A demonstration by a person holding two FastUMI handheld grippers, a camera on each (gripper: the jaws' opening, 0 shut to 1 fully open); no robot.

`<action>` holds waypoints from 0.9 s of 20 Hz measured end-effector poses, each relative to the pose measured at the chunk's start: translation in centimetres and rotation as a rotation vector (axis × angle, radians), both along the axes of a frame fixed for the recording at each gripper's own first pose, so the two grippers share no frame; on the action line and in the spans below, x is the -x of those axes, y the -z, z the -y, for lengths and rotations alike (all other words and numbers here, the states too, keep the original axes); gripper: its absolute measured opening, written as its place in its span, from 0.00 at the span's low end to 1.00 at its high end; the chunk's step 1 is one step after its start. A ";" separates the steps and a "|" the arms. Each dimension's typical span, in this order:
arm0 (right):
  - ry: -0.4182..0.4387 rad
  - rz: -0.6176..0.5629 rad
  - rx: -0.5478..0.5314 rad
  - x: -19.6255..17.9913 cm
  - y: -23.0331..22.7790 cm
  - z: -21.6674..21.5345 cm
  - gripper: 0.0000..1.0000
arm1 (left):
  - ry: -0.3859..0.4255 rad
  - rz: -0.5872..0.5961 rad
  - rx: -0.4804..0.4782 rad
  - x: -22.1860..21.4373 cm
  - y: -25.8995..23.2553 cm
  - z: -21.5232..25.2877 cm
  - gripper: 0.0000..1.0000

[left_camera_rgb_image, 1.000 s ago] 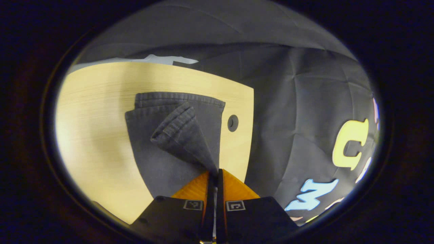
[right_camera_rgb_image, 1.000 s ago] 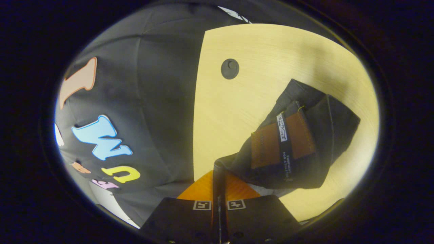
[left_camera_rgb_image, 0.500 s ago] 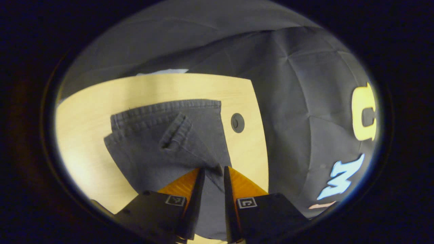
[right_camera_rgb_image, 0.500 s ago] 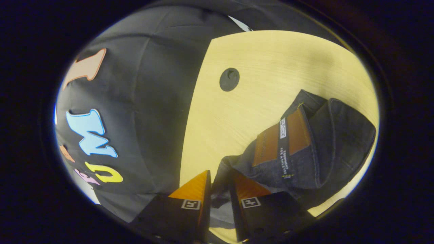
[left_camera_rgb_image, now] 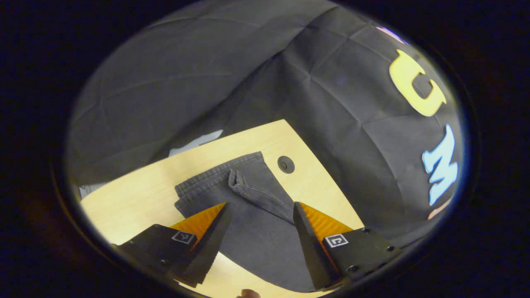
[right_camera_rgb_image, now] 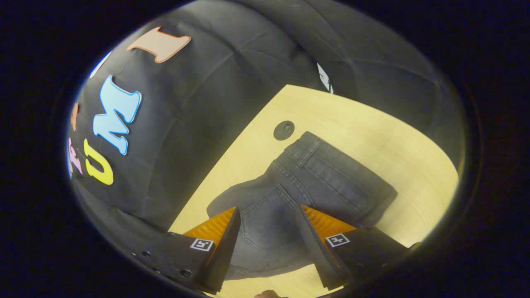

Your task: Grasp the waist and the cuffs of the jeans and fold them to make the two legs overlap; first hold the waist and fold one-third of the jeans toward the cuffs, then hold the cuffs and fold the remaining one-third in the same direction to finish folding.

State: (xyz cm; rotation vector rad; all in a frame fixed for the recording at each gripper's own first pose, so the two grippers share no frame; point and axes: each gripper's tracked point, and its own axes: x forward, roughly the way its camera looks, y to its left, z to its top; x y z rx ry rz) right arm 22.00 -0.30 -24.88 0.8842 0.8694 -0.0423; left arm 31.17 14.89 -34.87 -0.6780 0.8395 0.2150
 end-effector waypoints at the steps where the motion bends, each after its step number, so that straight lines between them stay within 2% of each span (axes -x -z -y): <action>1: 0.018 0.005 0.012 1.0 -0.2 0.6 0.84 | 0.023 0.027 -0.036 0.7 -1.0 0.4 0.98; 5: 0.123 -0.004 -0.050 4.5 -0.2 1.7 0.85 | 0.099 0.148 -0.129 3.7 -7.0 2.9 0.98; 10: 0.231 -0.099 -0.086 6.7 4.3 3.4 0.85 | 0.148 0.254 -0.270 8.9 -12.4 4.9 1.00; 15: 0.263 -0.139 -0.163 5.4 6.5 2.9 0.87 | 0.185 0.350 -0.298 14.7 -18.0 7.5 1.00; 18: 0.305 -0.160 -0.204 4.9 7.0 2.6 0.87 | 0.228 0.392 -0.348 17.0 -20.1 8.7 1.00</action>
